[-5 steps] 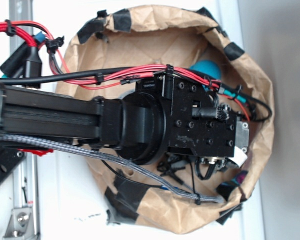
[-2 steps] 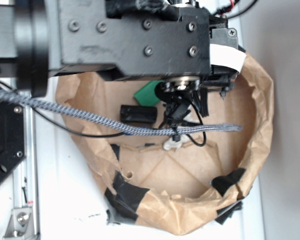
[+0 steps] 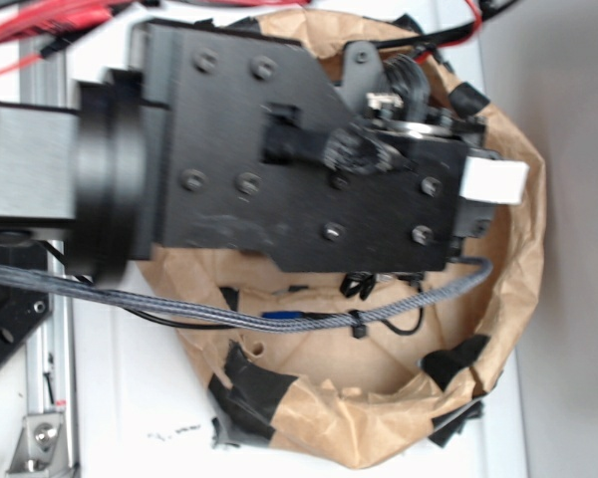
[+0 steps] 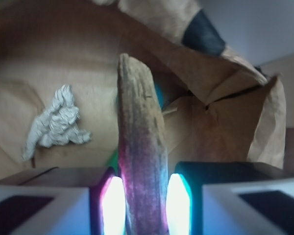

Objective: Grab the wood chip.

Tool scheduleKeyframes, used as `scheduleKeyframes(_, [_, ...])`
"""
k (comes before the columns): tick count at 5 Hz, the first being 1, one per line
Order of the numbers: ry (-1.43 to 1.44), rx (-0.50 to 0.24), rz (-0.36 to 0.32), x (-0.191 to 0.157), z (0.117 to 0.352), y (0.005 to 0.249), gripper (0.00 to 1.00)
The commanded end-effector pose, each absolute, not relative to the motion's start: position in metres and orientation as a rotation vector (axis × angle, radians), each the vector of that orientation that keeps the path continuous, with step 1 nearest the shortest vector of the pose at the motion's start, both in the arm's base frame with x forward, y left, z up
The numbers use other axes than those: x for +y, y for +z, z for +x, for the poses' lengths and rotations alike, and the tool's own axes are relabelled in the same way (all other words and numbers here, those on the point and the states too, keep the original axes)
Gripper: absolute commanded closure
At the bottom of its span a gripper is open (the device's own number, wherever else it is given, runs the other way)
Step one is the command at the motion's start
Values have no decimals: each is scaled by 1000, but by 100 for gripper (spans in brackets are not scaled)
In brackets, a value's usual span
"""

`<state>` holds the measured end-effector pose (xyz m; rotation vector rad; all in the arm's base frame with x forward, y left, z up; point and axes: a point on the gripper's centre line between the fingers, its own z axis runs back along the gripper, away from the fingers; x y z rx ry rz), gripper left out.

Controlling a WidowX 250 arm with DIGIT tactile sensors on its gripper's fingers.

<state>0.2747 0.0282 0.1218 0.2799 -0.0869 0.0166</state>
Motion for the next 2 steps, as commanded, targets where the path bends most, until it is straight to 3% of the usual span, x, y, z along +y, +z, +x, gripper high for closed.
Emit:
scheduleKeyframes(1, [217, -169, 115, 11, 257, 127, 100])
scheduleKeyframes(2, [232, -123, 81, 11, 257, 124, 100])
